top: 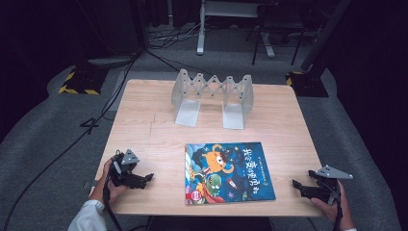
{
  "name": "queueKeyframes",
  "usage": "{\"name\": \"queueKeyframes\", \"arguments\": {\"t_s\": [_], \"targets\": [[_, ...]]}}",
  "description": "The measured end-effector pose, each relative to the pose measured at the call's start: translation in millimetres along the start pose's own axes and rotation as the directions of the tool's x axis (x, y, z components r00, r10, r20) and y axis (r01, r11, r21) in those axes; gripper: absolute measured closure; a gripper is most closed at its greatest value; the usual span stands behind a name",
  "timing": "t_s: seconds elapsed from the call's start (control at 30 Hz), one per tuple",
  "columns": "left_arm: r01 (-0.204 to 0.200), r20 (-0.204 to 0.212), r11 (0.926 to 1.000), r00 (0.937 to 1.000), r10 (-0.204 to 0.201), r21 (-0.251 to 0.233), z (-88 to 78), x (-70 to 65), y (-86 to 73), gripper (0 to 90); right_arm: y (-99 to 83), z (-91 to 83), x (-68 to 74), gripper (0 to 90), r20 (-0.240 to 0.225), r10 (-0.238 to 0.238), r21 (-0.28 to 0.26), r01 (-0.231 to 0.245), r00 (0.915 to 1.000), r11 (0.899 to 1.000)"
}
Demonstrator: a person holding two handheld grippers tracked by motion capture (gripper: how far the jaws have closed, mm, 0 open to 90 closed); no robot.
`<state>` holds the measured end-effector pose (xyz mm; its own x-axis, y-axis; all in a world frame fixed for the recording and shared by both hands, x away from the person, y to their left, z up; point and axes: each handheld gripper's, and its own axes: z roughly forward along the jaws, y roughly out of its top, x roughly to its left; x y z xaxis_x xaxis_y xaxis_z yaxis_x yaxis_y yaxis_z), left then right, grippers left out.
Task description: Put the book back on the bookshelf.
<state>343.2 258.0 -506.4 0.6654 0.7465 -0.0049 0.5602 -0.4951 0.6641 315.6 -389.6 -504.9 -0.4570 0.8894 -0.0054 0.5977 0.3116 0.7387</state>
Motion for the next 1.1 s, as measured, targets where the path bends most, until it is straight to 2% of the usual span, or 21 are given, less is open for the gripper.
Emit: {"name": "queueKeyframes", "arguments": {"t_s": [0.1, 0.27, 0.4, 0.5, 0.57, 0.6, 0.67, 0.77, 0.87, 0.93, 0.97, 1.1], "targets": [[-0.001, 0.002, 1.0, 1.0, 0.001, 0.008, -0.3, -1.5, 0.3, 0.5, 0.0, 0.0, 0.0, 16.9, 0.0, 0.001, 0.0, -0.001, 1.0, 1.0], [0.022, -0.007, 0.9997, 0.9997, -0.022, 0.003, 1.4, -5.9, 1.5, 0.2, 0.0, 0.0, 0.1, 16.9, 0.001, 0.0, 0.0, 0.0, 1.0, 1.0], [0.015, -0.01, 0.9998, 0.9998, -0.015, 0.017, 0.9, -11.0, 4.0, 1.4, -0.3, -0.5, 1.2, 17.9, 0.007, 0.004, -0.002, -0.004, 1.0, 1.0], [-0.005, 0.007, 0.9999, 1.0, 0.005, 0.012, 4.4, -17.6, 9.3, 4.8, -0.8, -1.3, 3.1, 19.2, 0.001, -0.006, -0.006, 0.006, 1.0, 1.0], [-0.014, 0.028, 0.9999, 0.9995, 0.013, 0.007, 9.6, -22.0, 15.2, 7.7, -0.7, -1.9, 6.9, 19.2, -0.001, -0.039, -0.01, 0.039, 0.9992, 0.999], [-0.034, 0.036, 0.9994, 0.9988, 0.034, 0.009, 12.4, -23.7, 20.1, 8.6, -0.2, -1.9, 8.5, 19.6, 0.006, -0.049, -0.012, 0.049, 0.9988, 0.999], [-0.042, 0.062, 0.9991, 0.9971, 0.043, -0.004, 16.3, -26.6, 25.4, 14.6, 0.7, -2.1, 10.6, 19.9, -0.003, -0.058, -0.005, 0.058, 0.9983, 0.998], [-0.074, 0.1, 0.9972, 0.9923, 0.074, 0.001, 22.4, -30.6, 33.9, 16.2, 2.6, -3.3, 15.5, 20.4, -0.062, -0.046, -0.017, 0.045, 0.997, 0.999], [-0.083, 0.13, 0.9965, 0.9881, 0.083, -0.003, 29.6, -34.7, 43.8, 16.2, 5.8, -3.7, 26.3, 20.3, -0.1, -0.077, -0.014, 0.076, 0.992, 0.997], [-0.104, 0.134, 0.9945, 0.9853, 0.105, -0.015, 33.1, -38.0, 50.1, 16.3, 7.3, -3.0, 36.4, 20.2, -0.133, -0.117, -0.017, 0.116, 0.9842, 0.993], [-0.104, 0.134, 0.9945, 0.9853, 0.105, -0.015, 33.1, -38.0, 50.1, 16.4, 7.3, -3.0, 36.4, 20.2, -0.133, -0.117, -0.017, 0.116, 0.9842, 0.993], [-0.121, 0.153, 0.9907, 0.9798, 0.129, -0.064, 37.1, -43.5, 64.8, 16.4, 9.5, -4.2, 49.8, 20.4, -0.189, -0.157, -0.026, 0.154, 0.9695, 0.988]]}}
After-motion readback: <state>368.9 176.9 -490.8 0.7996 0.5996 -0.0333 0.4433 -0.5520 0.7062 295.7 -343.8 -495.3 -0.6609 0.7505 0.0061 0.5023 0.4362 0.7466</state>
